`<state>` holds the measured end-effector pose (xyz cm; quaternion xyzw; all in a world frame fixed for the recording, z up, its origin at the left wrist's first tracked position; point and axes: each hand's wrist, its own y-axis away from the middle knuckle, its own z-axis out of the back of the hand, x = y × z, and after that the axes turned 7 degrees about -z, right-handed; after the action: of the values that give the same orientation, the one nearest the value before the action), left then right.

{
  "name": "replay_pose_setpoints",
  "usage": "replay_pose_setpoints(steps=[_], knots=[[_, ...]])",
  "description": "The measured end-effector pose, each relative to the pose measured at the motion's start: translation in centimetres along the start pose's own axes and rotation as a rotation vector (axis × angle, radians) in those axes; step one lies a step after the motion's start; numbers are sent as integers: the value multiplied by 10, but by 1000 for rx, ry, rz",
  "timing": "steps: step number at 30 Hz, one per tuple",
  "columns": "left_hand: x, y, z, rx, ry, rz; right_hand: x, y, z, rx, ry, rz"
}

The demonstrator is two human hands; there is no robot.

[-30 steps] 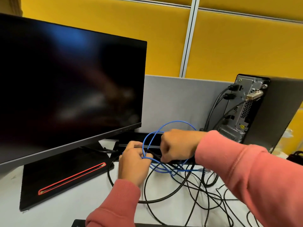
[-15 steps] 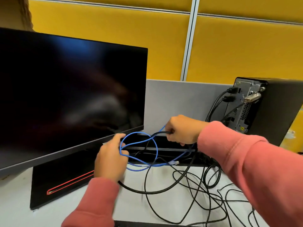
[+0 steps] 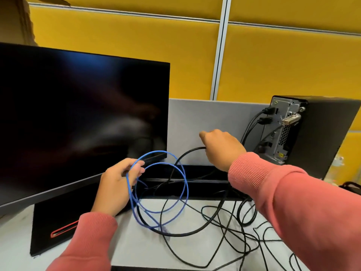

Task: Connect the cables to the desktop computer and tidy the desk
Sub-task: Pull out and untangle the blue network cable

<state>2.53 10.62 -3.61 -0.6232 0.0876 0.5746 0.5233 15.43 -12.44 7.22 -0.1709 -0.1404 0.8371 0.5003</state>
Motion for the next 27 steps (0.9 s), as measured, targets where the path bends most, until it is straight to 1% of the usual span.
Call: replay_pose_setpoints(steps=[2, 4, 7, 8, 9, 10, 12, 14, 16, 18, 21, 24, 26, 27], knots=[[-8, 1, -5, -56, 182, 21, 3, 1, -3, 26, -126, -29], [-18, 2, -5, -101, 327, 44, 8, 7, -7, 39, -227, -1], [-23, 2, -2, -86, 367, -19, 16, 19, -12, 16, -338, 109], [-23, 2, -1, -86, 385, -25, 19, 22, -14, 21, -335, 132], [-23, 2, 0, -93, 402, -23, 22, 24, -18, 60, -280, 142], [-22, 2, 1, -98, 415, -18, 24, 25, -21, 134, -191, 139], [-22, 2, 2, -108, 424, -9, 29, 29, -32, 320, -32, 102], [-22, 2, 4, -115, 451, 2, 35, 33, -46, 503, 28, 74], [-26, 0, 7, -122, 486, 5, 38, 36, -59, 587, 55, 64], [-32, -2, 10, -130, 497, -6, 38, 36, -67, 597, 33, 43], [-44, -8, 15, -131, 464, -43, 27, 31, -70, 596, -128, -25], [-55, -10, 16, -120, 445, -71, 19, 29, -74, 627, -111, -4], [-59, -9, 13, -111, 437, -78, 20, 30, -79, 538, -37, 54], [-61, -8, 12, -110, 441, -76, 21, 31, -81, 481, -43, 66]])
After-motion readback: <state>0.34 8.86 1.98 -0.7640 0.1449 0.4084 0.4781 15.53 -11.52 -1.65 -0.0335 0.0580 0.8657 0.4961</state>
